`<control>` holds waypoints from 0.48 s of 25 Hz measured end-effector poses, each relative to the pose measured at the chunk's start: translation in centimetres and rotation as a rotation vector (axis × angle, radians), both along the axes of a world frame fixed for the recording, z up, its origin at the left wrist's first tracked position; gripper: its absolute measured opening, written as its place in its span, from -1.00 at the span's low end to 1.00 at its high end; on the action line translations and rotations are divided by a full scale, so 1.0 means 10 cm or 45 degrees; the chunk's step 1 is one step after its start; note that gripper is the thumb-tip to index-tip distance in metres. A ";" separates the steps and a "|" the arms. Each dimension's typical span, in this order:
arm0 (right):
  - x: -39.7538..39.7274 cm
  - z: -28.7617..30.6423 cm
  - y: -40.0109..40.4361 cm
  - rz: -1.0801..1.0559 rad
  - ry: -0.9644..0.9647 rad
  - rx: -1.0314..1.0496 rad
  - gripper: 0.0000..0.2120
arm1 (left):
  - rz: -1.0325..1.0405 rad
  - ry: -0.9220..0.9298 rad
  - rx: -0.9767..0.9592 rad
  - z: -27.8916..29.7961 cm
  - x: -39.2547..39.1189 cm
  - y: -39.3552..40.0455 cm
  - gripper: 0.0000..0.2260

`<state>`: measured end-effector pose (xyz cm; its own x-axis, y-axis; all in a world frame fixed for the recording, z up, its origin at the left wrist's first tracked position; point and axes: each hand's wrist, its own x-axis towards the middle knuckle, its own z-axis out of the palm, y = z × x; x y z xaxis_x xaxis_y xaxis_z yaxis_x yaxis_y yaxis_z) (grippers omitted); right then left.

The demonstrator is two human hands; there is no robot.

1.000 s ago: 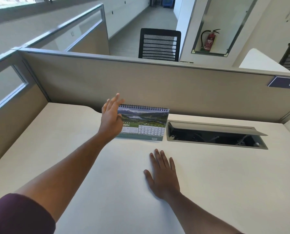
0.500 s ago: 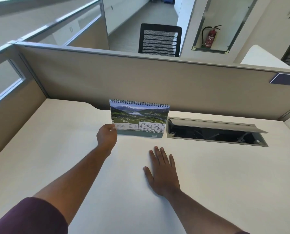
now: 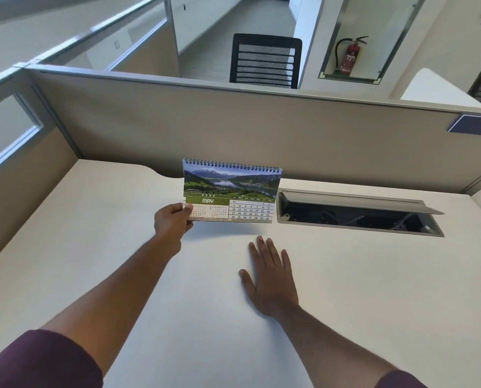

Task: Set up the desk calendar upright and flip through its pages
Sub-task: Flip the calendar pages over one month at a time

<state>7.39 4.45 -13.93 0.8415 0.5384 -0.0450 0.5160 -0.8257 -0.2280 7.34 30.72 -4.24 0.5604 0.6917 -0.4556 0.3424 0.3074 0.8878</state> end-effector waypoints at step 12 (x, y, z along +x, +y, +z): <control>-0.01 -0.02 0.00 -0.006 -0.012 0.003 -0.31 | -0.359 -0.672 -0.390 0.66 -0.16 0.12 -0.39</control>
<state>7.32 4.44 -14.16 0.8445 0.5343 -0.0357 0.5142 -0.8277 -0.2247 5.73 31.96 2.34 0.9020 0.3692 -0.2237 -0.0092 0.5347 0.8450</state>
